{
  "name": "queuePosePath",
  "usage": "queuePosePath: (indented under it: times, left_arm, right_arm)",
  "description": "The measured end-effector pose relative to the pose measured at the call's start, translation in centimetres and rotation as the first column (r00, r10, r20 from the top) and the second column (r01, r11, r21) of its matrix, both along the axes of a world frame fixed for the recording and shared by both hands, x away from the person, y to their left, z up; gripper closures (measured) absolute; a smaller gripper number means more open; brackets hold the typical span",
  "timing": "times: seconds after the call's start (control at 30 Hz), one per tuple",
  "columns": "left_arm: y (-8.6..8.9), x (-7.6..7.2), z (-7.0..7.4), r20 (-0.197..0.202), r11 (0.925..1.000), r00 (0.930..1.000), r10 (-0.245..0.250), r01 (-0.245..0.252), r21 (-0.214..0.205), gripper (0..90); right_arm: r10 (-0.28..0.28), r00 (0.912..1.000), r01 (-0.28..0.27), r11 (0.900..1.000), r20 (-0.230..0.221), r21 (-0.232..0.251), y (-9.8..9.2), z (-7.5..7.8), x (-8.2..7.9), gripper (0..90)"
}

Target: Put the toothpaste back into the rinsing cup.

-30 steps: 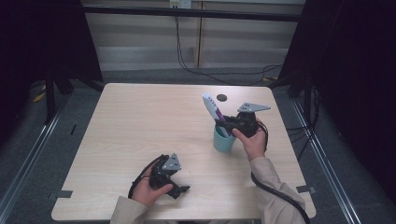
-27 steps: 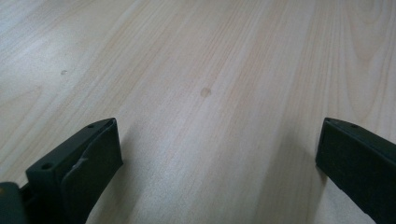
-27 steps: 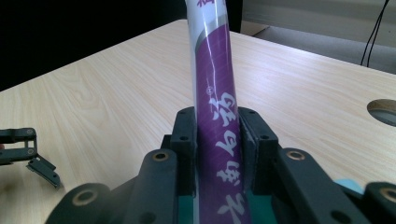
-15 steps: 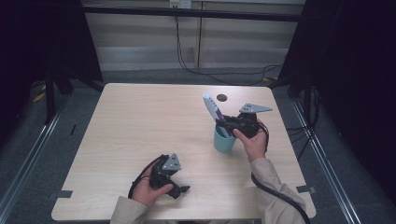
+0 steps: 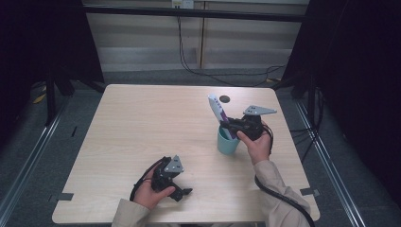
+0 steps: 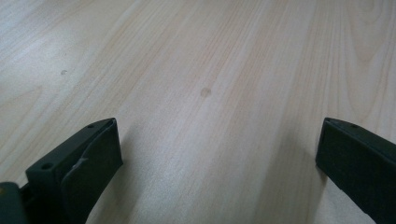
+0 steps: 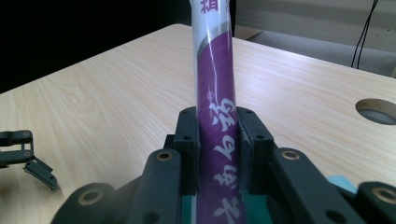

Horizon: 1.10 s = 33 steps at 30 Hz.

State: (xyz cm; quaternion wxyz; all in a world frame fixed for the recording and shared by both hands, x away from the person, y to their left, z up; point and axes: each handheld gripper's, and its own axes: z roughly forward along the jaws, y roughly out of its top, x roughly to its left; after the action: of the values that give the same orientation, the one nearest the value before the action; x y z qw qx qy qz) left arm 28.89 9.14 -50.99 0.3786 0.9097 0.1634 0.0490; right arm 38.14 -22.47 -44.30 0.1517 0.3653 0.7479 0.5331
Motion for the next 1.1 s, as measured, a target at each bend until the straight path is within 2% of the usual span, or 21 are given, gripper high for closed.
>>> queuePosePath:
  times: [0.2, 0.4, 0.5, 1.1]
  left_arm:
    - [0.0, 0.0, 0.0, 0.0, 1.0, 1.0, 0.0, 0.0, 0.0, 0.0]
    - [0.0, 0.0, 0.0, 0.0, 1.0, 1.0, 0.002, -0.002, 0.0, 0.0]
    - [0.0, 0.0, 0.0, 0.0, 1.0, 1.0, 0.003, -0.003, 0.001, 0.0]
    - [0.0, 0.0, 0.0, 0.0, 1.0, 1.0, 0.004, -0.004, 0.0, 0.0]
  right_arm:
    - [0.0, 0.9999, -0.001, 0.9996, 0.011, 0.027, -0.3, -0.1, -0.4, 71.6]
    - [-0.007, 0.9997, 0.006, 0.9999, 0.022, 0.01, -0.6, 0.0, -0.8, 71.4]
    - [-0.009, 0.9997, 0.009, 0.9997, 0.022, -0.021, -0.6, 0.0, -1.0, 71.2]
    - [-0.011, 0.9998, 0.012, 0.9996, 0.017, -0.024, -0.8, 0.1, -1.2, 69.6]
